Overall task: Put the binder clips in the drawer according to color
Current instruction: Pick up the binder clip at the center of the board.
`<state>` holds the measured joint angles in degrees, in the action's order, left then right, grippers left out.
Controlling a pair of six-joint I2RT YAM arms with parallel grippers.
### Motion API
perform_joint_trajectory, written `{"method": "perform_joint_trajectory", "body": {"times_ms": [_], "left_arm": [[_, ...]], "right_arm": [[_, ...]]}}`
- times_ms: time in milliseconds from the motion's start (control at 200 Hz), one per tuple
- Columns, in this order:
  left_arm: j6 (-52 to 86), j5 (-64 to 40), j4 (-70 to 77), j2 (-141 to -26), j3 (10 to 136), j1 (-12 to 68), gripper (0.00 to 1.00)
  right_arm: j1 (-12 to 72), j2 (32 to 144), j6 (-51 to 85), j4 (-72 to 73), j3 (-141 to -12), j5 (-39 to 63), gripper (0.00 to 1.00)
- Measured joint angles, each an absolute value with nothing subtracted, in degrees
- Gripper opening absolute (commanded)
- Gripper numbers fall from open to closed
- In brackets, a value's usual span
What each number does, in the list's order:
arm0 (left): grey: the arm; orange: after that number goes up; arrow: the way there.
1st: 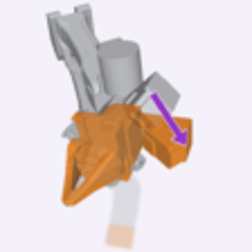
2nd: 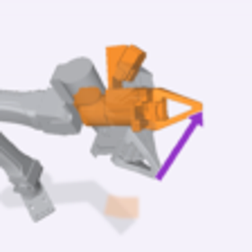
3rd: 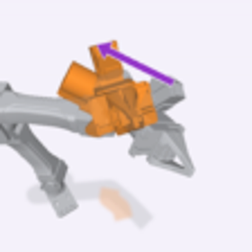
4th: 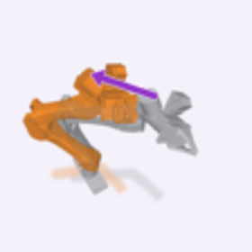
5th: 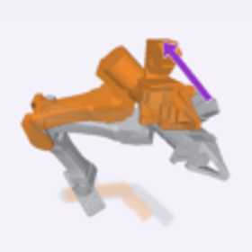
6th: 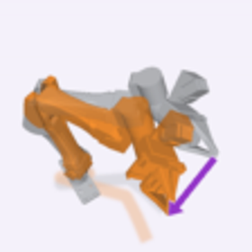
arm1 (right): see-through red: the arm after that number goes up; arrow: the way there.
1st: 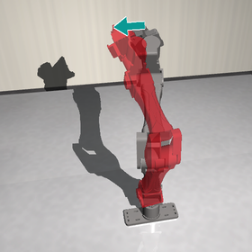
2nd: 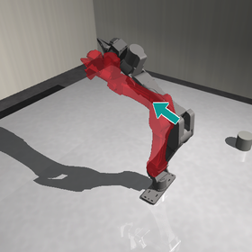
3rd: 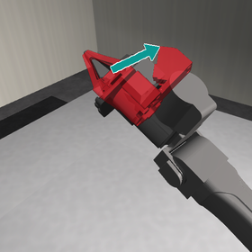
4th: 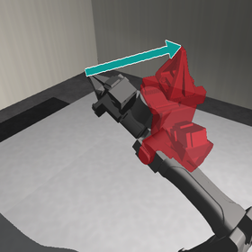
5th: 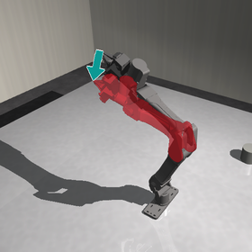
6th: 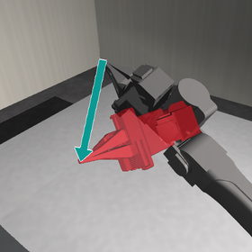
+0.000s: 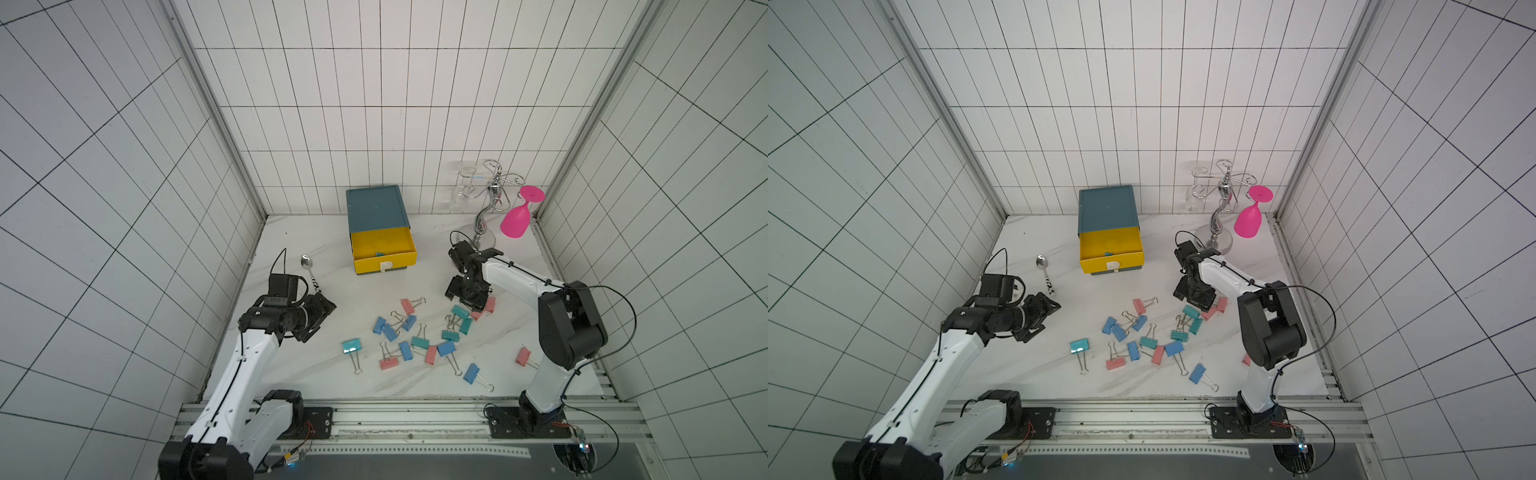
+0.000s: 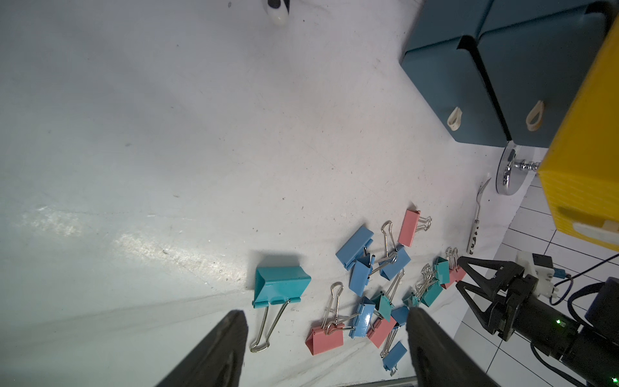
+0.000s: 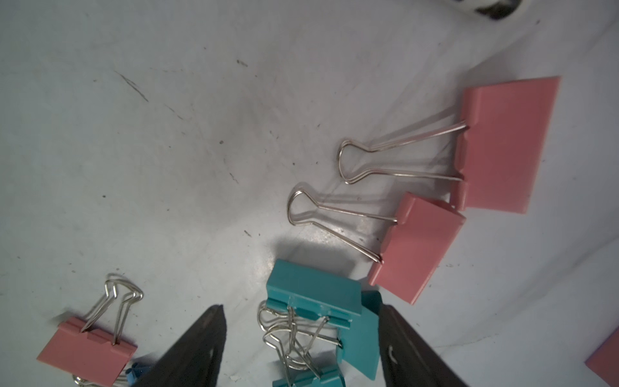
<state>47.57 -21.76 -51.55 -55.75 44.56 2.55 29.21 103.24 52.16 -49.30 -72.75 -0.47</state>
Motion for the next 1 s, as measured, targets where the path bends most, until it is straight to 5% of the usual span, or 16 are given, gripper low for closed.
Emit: {"method": "perform_joint_trajectory", "body": {"times_ms": [600, 1000], "left_arm": [[46.0, -21.47, -51.24, -57.45, 45.43, 1.28, 0.79], [45.78, -21.45, -51.24, -57.58, 45.43, 0.95, 0.79]], "right_arm": [[29.21, 104.16, 55.2, -48.66, -69.43, 0.23, 0.68], [29.21, 105.56, 55.79, -47.24, -69.43, 1.34, 0.46]]}}
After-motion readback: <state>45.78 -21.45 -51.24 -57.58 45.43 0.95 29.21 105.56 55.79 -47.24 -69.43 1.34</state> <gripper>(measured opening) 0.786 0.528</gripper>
